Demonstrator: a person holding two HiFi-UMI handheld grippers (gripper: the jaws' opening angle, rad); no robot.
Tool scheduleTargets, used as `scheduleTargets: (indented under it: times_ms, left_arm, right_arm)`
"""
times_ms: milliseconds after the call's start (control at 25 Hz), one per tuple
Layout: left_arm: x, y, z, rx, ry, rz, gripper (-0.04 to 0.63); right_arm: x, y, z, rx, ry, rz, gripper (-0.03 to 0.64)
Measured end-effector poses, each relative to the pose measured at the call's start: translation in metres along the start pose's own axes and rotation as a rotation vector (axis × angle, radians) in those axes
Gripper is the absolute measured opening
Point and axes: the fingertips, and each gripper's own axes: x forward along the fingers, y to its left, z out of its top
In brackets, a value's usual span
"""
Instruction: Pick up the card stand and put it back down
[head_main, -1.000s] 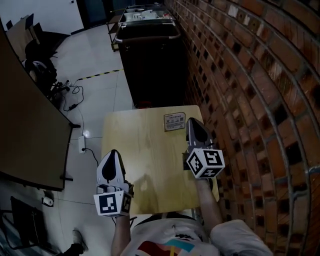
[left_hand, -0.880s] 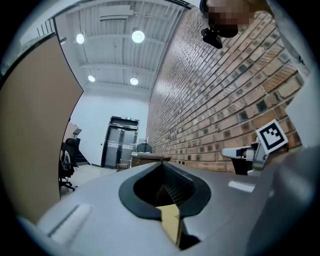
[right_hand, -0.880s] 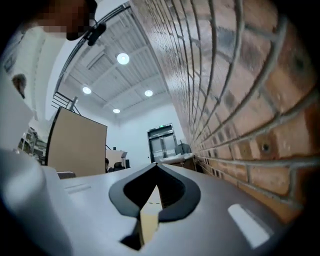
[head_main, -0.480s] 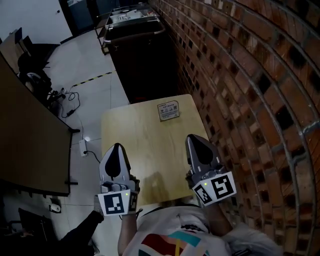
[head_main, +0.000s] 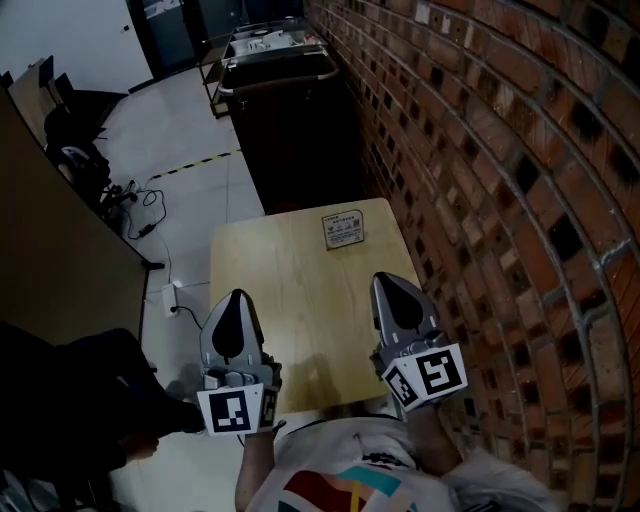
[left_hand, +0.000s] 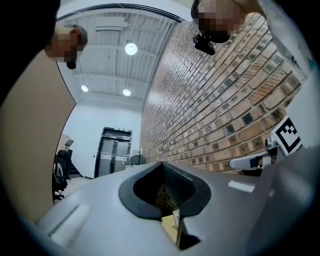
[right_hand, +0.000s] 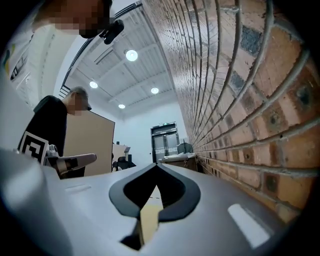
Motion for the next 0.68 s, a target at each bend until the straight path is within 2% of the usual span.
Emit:
scheduleTargets:
  times_ms: [320, 680]
  left_arm:
    - [-0.01, 0.017, 0.003, 0.004, -0.002, 0.04, 0.005]
    - [-0.013, 0.021, 0.002, -0.004, 0.01, 0.043, 0.005]
  right_arm:
    - [0.005, 0.004, -0.002, 0.014, 0.0, 0.004, 0.0]
    - [0.008, 0.011, -0.003, 0.025, 0.007, 0.015, 0.0]
